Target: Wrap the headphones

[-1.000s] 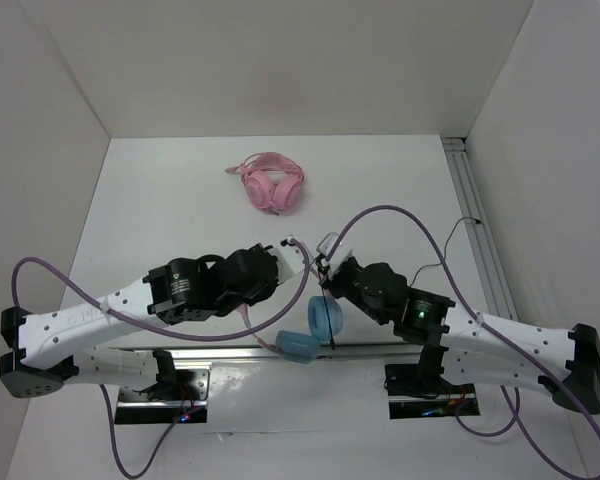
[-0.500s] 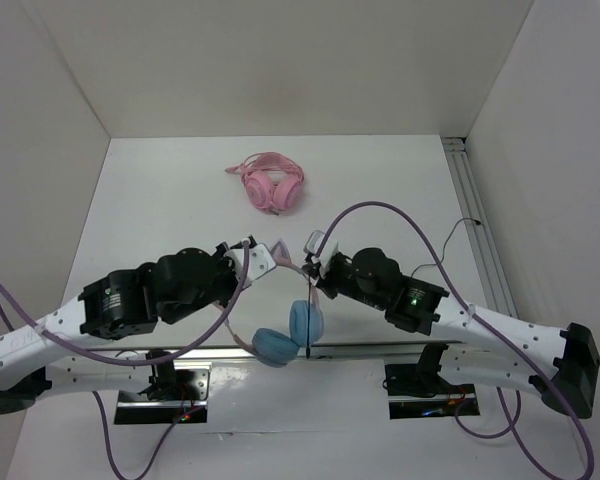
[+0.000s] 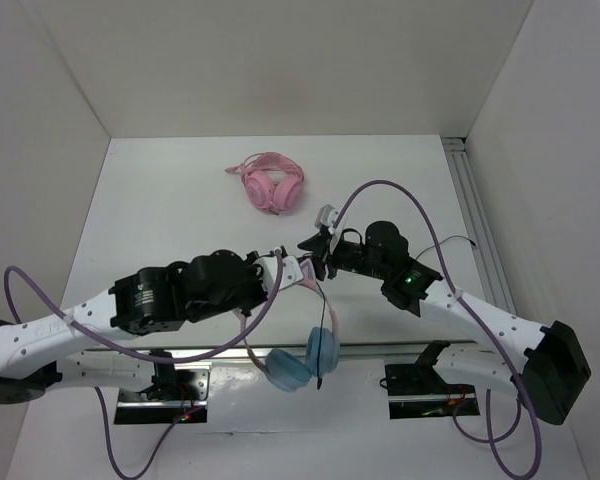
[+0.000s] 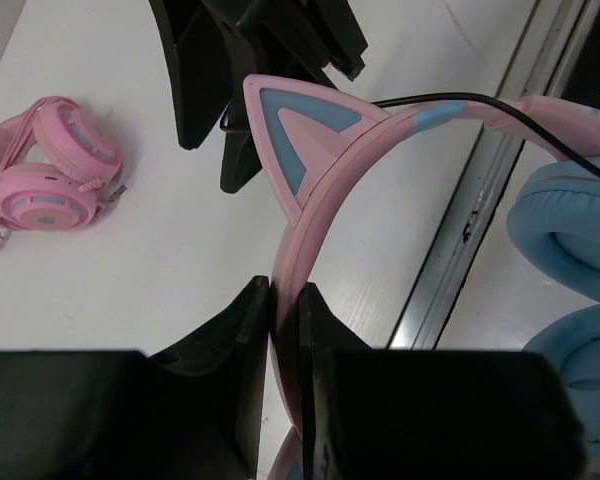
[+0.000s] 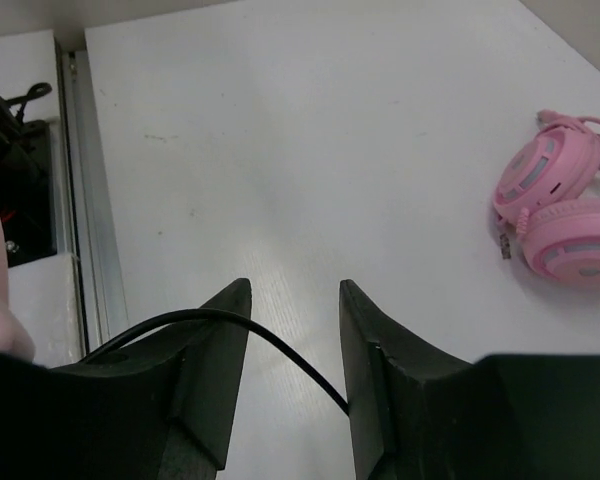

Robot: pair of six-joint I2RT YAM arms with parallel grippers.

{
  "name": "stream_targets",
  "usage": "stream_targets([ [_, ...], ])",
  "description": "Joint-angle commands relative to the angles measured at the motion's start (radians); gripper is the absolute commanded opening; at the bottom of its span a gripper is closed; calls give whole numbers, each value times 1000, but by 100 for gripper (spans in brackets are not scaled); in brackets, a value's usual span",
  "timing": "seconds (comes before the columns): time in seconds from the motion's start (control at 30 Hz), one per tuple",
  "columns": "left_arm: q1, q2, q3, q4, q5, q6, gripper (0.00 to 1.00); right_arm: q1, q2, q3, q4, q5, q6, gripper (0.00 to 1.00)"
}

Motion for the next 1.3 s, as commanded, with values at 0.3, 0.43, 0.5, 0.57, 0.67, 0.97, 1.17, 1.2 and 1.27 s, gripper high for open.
stream_targets([
  [0.3, -3, -28, 121, 297, -185, -159, 0, -98, 271, -64, 601, -372, 277, 50],
  [0.43, -3, -28, 168, 297, -197, -168, 0, -107, 348, -54, 693, -372, 323, 50],
  [0.5, -3, -8, 187, 286, -211, -177, 0, -107, 383, -54, 759, -372, 348, 49],
  [0.57, -3, -8, 202, 276, -211, -199, 0, -116, 421, -54, 808, -372, 394, 47],
  [0.67, -3, -8, 222, 276, -211, -225, 0, -116, 492, -41, 913, -384, 455, 51],
  [0.97, -3, 41, 277, 361, -398, -289, 0, -116, 685, -15, 1176, -423, 618, 52],
  [1.17, -3, 56, 231, 559, -651, -309, 0, -107, 797, -37, 1362, -432, 711, 48],
  [1.2, -3, 65, 231, 614, -688, -318, 0, -98, 806, -47, 1387, -432, 736, 44],
  [1.27, -3, 102, 231, 679, -791, -309, 0, -89, 819, -74, 1446, -421, 754, 23],
])
